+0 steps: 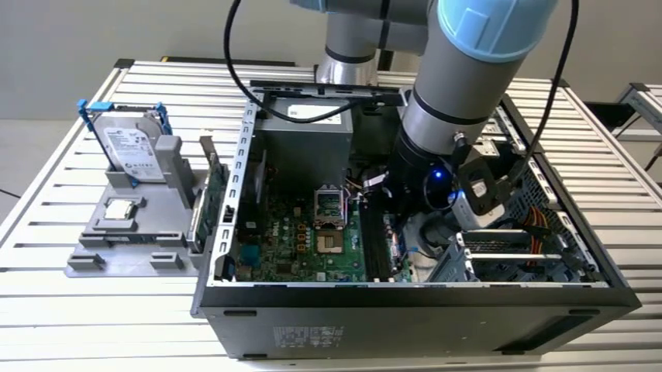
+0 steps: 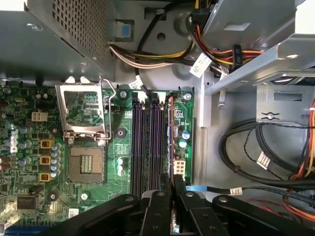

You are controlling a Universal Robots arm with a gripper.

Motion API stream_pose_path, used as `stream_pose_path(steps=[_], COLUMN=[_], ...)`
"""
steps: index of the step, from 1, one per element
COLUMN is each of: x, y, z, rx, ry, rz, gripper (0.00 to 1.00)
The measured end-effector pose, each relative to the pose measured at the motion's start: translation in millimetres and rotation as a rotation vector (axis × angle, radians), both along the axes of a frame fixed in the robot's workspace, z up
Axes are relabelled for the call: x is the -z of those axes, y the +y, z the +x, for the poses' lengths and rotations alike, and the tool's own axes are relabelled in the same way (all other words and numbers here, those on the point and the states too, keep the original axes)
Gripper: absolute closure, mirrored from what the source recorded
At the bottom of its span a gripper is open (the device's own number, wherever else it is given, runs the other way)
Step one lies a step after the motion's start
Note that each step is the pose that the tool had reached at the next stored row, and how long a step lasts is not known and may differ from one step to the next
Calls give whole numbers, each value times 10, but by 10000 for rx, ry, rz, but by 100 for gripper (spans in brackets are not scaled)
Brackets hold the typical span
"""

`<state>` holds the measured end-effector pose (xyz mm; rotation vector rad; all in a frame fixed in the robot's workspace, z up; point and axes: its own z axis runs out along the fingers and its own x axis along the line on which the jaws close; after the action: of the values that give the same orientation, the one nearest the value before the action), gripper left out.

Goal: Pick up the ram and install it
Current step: 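Insert the ram into the slot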

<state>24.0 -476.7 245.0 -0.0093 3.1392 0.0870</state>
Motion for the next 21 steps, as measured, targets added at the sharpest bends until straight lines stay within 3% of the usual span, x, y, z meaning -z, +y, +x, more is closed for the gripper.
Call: stream_pose_path(steps=[7, 21], x=[108, 210], y=[-14, -39], z=[-5, -13], rx=[3, -83], ry=[1, 20], rz=[-1, -3], gripper=[100, 100])
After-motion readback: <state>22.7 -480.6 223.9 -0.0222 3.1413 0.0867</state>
